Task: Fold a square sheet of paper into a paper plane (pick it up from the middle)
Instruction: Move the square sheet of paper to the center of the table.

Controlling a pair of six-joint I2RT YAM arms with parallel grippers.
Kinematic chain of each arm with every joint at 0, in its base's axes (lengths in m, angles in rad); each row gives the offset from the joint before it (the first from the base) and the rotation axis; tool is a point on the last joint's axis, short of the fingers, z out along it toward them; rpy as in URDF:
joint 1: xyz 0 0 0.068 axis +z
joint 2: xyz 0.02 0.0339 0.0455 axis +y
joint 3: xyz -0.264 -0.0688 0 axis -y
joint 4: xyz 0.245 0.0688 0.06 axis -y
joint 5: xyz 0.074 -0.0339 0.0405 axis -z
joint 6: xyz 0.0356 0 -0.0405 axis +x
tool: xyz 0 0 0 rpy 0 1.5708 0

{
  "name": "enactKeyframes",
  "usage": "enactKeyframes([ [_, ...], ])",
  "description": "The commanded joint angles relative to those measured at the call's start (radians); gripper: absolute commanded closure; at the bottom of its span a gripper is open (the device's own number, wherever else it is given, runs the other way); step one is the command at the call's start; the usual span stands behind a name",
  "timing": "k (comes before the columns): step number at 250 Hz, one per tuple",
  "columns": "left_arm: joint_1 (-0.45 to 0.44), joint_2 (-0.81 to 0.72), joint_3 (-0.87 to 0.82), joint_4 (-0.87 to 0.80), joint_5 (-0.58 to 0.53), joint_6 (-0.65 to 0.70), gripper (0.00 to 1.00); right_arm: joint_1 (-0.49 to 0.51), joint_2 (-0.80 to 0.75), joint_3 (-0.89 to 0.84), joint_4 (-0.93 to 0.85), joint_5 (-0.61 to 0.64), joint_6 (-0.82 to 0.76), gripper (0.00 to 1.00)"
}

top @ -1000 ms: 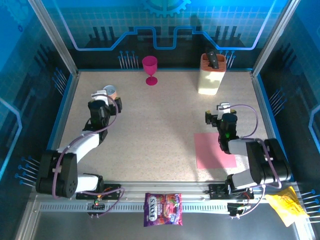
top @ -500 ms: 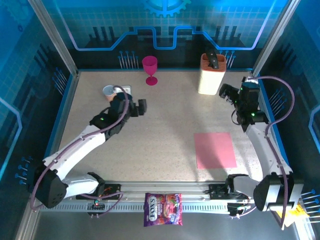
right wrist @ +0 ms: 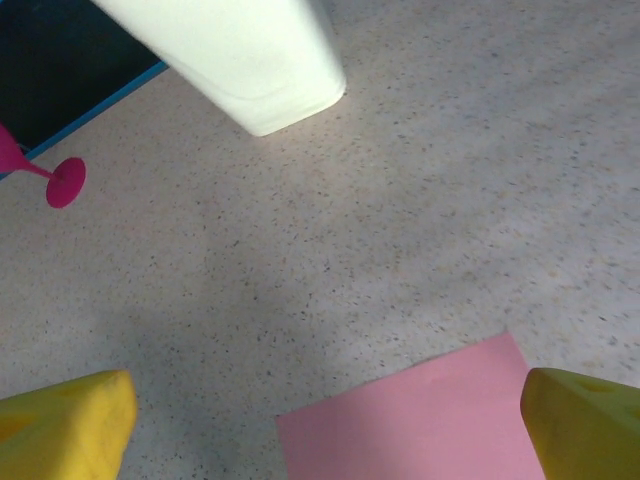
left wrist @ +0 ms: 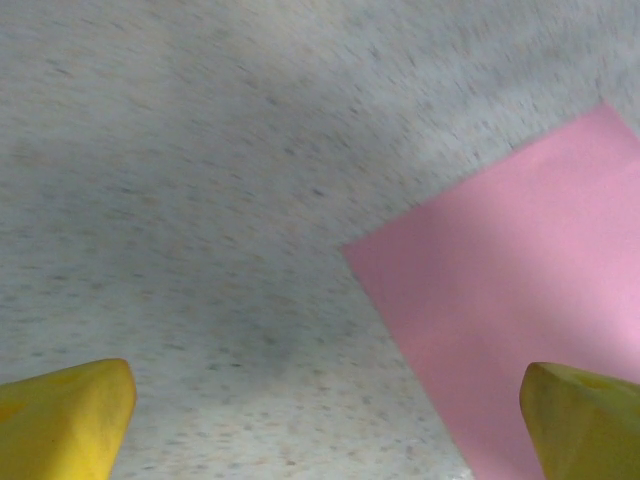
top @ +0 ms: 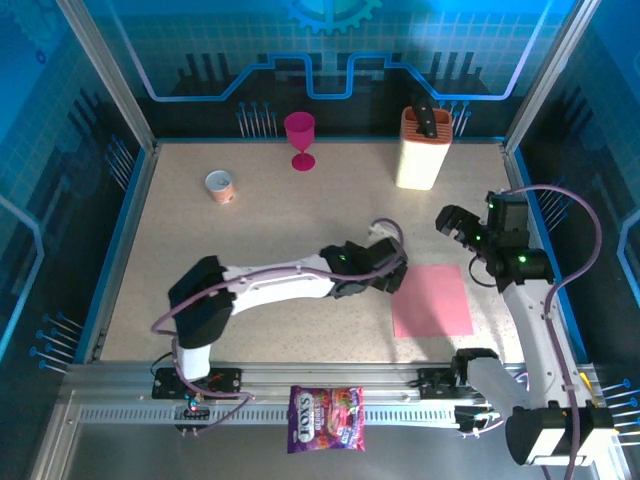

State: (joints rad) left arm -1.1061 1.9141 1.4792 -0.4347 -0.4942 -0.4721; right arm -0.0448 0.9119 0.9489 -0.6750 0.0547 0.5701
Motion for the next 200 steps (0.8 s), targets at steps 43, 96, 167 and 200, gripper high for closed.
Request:
enactKeyframes([
  [43, -0.043, 0.157, 0.115, -0.051, -0.019, -0.005, 0.00, -0.064, -0.070, 0.085, -0.137, -0.108, 0.050, 0.01],
  [96, -0.043, 0.223, 0.138, -0.032, -0.010, 0.028, 0.00, -0.064, -0.081, 0.141, -0.136, -0.228, 0.134, 0.01],
  [167, -0.044, 0.297, 0.160, -0.032, -0.001, 0.050, 0.00, -0.050, -0.068, 0.231, -0.132, -0.300, 0.193, 0.01],
  [200, -0.039, 0.316, 0.162, -0.039, 0.001, 0.056, 0.00, -0.013, -0.056, 0.275, -0.131, -0.292, 0.206, 0.01],
])
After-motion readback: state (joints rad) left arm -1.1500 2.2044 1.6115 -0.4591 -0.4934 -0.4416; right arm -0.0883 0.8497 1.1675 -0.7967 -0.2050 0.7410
